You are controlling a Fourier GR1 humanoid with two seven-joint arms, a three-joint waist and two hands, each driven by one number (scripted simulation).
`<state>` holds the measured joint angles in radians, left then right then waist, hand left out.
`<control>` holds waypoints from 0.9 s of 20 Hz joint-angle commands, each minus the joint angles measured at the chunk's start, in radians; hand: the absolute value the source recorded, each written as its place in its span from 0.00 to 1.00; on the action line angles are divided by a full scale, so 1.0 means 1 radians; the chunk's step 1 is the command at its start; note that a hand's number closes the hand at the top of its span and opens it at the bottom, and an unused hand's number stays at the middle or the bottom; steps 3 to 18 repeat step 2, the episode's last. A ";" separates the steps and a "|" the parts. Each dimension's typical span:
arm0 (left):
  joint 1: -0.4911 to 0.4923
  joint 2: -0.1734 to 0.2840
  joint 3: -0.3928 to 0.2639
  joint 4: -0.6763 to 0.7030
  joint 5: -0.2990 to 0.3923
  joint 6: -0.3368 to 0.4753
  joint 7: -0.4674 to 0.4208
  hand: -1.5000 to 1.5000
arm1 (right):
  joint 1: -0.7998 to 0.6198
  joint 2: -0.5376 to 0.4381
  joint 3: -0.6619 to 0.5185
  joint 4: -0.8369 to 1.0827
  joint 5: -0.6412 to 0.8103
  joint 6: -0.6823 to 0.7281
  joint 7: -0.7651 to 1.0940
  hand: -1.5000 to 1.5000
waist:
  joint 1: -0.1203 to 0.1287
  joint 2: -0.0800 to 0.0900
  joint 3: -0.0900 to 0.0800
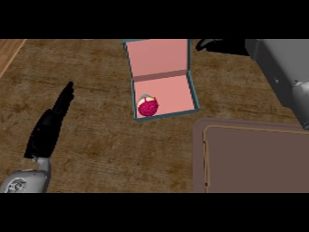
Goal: Pick the cupcake from the tray and place it in the cardboard box
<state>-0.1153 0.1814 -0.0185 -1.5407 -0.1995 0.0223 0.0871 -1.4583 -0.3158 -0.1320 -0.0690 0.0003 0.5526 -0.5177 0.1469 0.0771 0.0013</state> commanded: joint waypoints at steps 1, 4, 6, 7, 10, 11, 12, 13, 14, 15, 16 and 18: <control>-0.023 -0.002 -0.008 0.001 0.004 -0.012 0.011 0.50 | 0.005 -0.068 -0.004 -0.004 0.000 0.053 -0.010 0.00 | 0.019 0.017 0.002; -0.024 -0.018 -0.016 -0.008 -0.007 0.008 0.011 0.50 | 0.010 -0.094 -0.006 -0.011 -0.003 0.090 -0.019 0.00 | 0.013 0.013 0.003; -0.024 -0.018 -0.016 -0.008 -0.007 0.008 0.011 0.50 | 0.010 -0.094 -0.006 -0.011 -0.003 0.090 -0.019 0.00 | 0.013 0.013 0.003; -0.024 -0.018 -0.016 -0.008 -0.007 0.008 0.011 0.50 | 0.010 -0.094 -0.006 -0.011 -0.003 0.090 -0.019 0.00 | 0.013 0.013 0.003; -0.024 -0.018 -0.016 -0.008 -0.007 0.008 0.011 0.50 | 0.010 -0.094 -0.006 -0.011 -0.003 0.090 -0.019 0.00 | 0.013 0.013 0.003; -0.024 -0.018 -0.016 -0.008 -0.007 0.008 0.011 0.50 | 0.010 -0.094 -0.006 -0.011 -0.003 0.090 -0.019 0.00 | 0.013 0.013 0.003; -0.024 -0.018 -0.016 -0.008 -0.007 0.008 0.011 0.50 | 0.010 -0.094 -0.006 -0.011 -0.003 0.090 -0.019 0.00 | 0.013 0.013 0.003; -0.024 -0.018 -0.016 -0.008 -0.007 0.008 0.011 0.50 | 0.010 -0.094 -0.006 -0.011 -0.003 0.090 -0.019 0.00 | 0.013 0.013 0.003; -0.024 -0.018 -0.016 -0.008 -0.007 0.008 0.011 0.50 | 0.010 -0.094 -0.006 -0.011 -0.003 0.090 -0.019 0.00 | 0.013 0.013 0.003; -0.024 -0.018 -0.016 -0.008 -0.007 0.008 0.011 0.50 | 0.010 -0.094 -0.006 -0.011 -0.003 0.090 -0.019 0.00 | 0.013 0.013 0.003; -0.024 -0.018 -0.016 -0.008 -0.007 0.008 0.011 0.50 | 0.010 -0.094 -0.006 -0.011 -0.003 0.090 -0.019 0.00 | 0.013 0.013 0.003; -0.024 -0.018 -0.016 -0.008 -0.007 0.008 0.011 0.50 | 0.010 -0.094 -0.006 -0.011 -0.003 0.090 -0.019 0.00 | 0.013 0.013 0.003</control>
